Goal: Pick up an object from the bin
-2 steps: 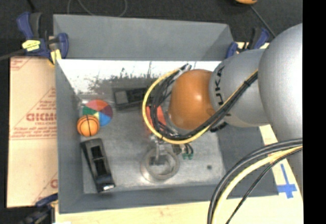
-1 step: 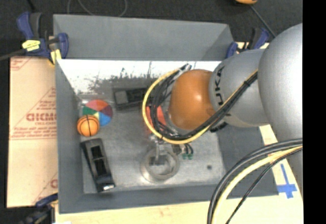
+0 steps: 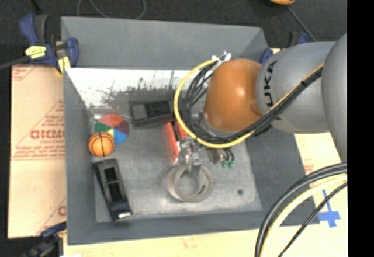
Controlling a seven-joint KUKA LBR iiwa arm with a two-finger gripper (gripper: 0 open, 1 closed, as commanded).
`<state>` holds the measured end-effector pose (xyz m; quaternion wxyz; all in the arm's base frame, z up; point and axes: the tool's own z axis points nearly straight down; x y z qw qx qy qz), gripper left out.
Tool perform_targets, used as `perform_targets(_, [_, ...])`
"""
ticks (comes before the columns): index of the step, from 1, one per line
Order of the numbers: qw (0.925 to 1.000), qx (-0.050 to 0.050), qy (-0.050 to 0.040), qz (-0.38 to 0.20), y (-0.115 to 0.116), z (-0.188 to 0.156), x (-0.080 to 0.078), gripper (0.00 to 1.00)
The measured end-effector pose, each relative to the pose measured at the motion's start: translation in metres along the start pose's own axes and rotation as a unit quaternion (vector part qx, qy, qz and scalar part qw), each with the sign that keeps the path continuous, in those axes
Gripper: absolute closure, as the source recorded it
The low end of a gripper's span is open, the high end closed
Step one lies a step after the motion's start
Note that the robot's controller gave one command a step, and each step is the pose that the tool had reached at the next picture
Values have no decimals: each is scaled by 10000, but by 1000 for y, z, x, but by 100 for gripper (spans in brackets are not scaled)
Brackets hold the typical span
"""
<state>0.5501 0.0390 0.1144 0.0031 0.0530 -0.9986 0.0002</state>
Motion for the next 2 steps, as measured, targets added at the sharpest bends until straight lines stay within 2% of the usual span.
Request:
perform_targets(1, [9998,-3,-55,213,-8,-34,-3,100])
perform_targets(2, [9998,4,-24,206,-1,-84,0,100])
